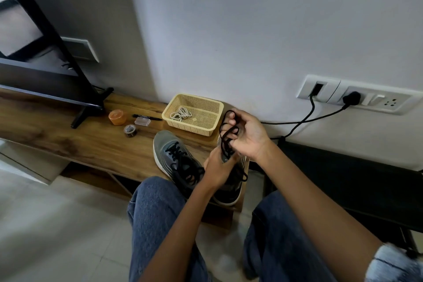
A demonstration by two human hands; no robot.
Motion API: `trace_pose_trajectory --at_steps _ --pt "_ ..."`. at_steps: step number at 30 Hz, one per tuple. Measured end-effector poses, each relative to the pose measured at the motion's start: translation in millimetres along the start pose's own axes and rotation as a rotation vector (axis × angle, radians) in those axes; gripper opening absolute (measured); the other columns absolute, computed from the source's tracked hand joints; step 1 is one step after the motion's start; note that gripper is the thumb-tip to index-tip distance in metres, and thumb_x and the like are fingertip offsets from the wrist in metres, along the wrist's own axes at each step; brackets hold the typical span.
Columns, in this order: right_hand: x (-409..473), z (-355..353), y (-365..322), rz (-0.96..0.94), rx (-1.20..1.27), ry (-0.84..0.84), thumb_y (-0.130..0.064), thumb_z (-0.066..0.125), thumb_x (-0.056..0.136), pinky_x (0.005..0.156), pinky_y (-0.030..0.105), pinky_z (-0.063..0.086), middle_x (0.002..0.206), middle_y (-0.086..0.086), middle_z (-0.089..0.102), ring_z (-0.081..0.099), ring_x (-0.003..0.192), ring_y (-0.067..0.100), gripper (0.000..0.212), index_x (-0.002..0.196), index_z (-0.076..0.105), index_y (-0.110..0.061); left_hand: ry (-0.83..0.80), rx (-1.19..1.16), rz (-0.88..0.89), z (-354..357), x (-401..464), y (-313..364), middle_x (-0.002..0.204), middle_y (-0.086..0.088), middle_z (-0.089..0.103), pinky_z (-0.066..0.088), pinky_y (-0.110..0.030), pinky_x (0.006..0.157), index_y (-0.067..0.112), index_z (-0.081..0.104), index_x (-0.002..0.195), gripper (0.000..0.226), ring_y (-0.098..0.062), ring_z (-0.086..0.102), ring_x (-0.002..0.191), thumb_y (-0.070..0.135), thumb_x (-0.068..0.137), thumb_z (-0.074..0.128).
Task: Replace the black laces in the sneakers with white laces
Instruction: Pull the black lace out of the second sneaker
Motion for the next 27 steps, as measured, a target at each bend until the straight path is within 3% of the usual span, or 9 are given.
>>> trace_pose_trajectory --at_steps 3,7,11,13,16,19,21,23,27 --pt "2 -12 -9 -0.069 -0.111 0.164 -0.023 0.038 0.099 0.04 0.017 0.022 0.052 -0.003 0.043 0.035 0.04 0.007 0.035 0.067 0.047 -0.013 0.054 0.187 -0.082 -6 3 -11 0.097 0.0 0.069 0.049 -0.046 0.09 0.025 0.064 0.102 0.047 -0.018 0.064 0.096 0.064 0.08 0.049" --pt "0 -44 -18 -0.276 -0.351 0.514 -0.017 0.041 0.101 0.047 0.019 0.032 0.064 0.002 0.048 0.045 0.052 0.012 0.032 0.071 0.049 -0.011 0.132 0.57 -0.104 -15 0 -12 0.102 -0.005 0.066 0.048 -0.045 0.084 0.014 0.064 0.106 0.035 -0.026 0.059 0.099 0.045 0.092 0.055" --pt "-8 -76 -2 -0.333 -0.827 0.614 -0.013 0.044 0.099 0.055 0.026 0.046 0.073 0.008 0.057 0.054 0.059 0.015 0.026 0.077 0.055 -0.002 0.176 0.661 -0.171 -18 -9 -16 0.106 -0.01 0.062 0.051 -0.041 0.084 0.014 0.065 0.113 0.034 -0.027 0.058 0.104 0.039 0.09 0.062" --pt "-12 -85 10 -0.353 -1.214 0.584 -0.013 0.048 0.096 0.065 0.037 0.046 0.074 0.013 0.056 0.053 0.065 0.019 0.028 0.077 0.058 0.005 0.169 0.688 -0.198 -18 -11 -18 0.11 -0.01 0.061 0.05 -0.039 0.086 0.014 0.065 0.114 0.033 -0.026 0.057 0.106 0.037 0.09 0.063" --pt "-19 -85 30 -0.427 -1.653 0.455 -0.011 0.052 0.094 0.073 0.028 0.037 0.088 0.01 0.06 0.052 0.084 0.017 0.021 0.087 0.068 0.001 0.15 0.694 -0.209 -18 -13 -17 0.112 -0.007 0.062 0.05 -0.036 0.086 0.016 0.065 0.113 0.028 -0.024 0.06 0.104 0.033 0.091 0.063" --pt "-29 -80 51 -0.565 -2.04 0.276 -0.018 0.048 0.087 0.081 0.036 0.048 0.1 0.01 0.064 0.059 0.096 0.025 0.029 0.096 0.071 -0.003 0.105 0.686 -0.23 -16 -14 -16 0.117 -0.006 0.063 0.048 -0.034 0.086 0.016 0.062 0.12 0.03 -0.024 0.06 0.108 0.029 0.092 0.062" --pt "-34 -79 62 -0.666 -2.267 0.15 -0.023 0.058 0.072 0.079 0.039 0.053 0.099 0.009 0.07 0.066 0.099 0.03 0.03 0.092 0.074 -0.007 0.066 0.699 -0.221 -13 -15 -14 0.119 -0.008 0.063 0.047 -0.035 0.087 0.015 0.061 0.123 0.029 -0.026 0.059 0.111 0.021 0.095 0.056" --pt "-34 -86 76 -0.562 -2.398 0.025 -0.018 0.068 0.071 0.093 0.041 0.047 0.114 0.009 0.067 0.06 0.115 0.029 0.037 0.107 0.07 -0.007 0.014 0.717 -0.205 -10 -16 -14 0.122 -0.011 0.063 0.047 -0.036 0.09 0.014 0.059 0.124 0.03 -0.028 0.058 0.113 0.013 0.097 0.048" --pt "-26 -97 82 -0.273 -2.464 -0.042 -0.028 0.05 0.093 0.111 0.042 0.017 0.14 -0.001 0.049 0.032 0.136 0.018 0.039 0.131 0.053 -0.018 -0.101 0.666 -0.193 -4 -17 -18 0.129 -0.013 0.059 0.045 -0.037 0.098 0.013 0.057 0.132 0.04 -0.029 0.054 0.118 0.005 0.097 0.039"
Point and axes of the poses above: each hand's wrist, its own x-axis towards the middle knuckle, its own z-axis out of the palm, y = z × x, the point moved 5 cm from there along x, towards the middle knuckle
